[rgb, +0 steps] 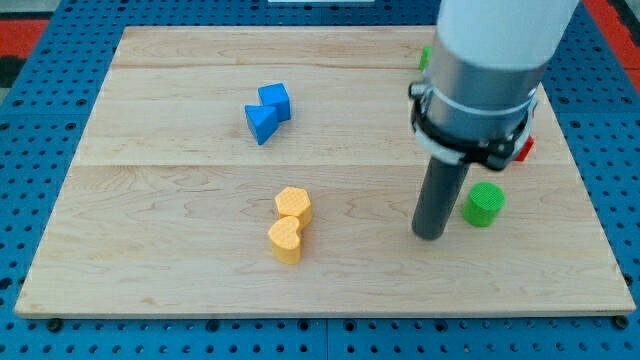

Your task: Move the green circle towards green star

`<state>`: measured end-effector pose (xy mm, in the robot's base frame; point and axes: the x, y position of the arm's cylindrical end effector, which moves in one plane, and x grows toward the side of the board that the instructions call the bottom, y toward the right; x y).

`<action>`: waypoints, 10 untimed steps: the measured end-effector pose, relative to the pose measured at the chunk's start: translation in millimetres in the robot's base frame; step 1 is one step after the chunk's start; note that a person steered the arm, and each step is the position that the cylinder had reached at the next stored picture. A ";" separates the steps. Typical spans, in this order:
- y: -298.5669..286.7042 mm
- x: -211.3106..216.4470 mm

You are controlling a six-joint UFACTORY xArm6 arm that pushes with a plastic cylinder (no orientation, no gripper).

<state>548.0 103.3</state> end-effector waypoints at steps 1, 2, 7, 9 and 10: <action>21.0 46.3; 22.3 18.2; 81.4 -15.1; 61.5 -39.7; 61.2 -71.9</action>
<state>476.2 164.5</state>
